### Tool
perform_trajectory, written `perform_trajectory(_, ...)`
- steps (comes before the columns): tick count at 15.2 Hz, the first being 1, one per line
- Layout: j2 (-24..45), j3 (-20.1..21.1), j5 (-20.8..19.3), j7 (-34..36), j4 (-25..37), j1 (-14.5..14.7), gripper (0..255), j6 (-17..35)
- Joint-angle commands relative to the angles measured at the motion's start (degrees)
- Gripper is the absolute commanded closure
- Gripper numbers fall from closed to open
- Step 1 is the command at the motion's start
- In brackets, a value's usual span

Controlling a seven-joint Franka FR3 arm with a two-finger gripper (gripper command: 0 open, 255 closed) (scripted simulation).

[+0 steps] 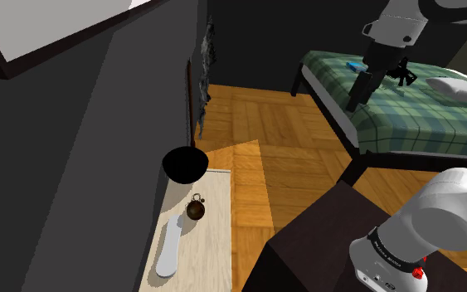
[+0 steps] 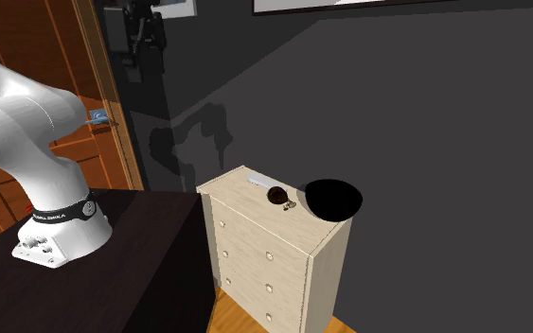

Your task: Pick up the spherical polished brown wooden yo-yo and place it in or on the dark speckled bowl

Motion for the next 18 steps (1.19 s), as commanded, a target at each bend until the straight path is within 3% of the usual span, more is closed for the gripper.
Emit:
perform_trajectory(1,0.0,0.0,0.0,0.0,0.0,0.0,0,0.0)
perform_trajectory(10,2.75,8.37,5.87,9.76,-11.5,2.61,0,16.75)
perform_trajectory(18,12.91,16.63,9.91,18.46,-15.88,4.78,0,33.73)
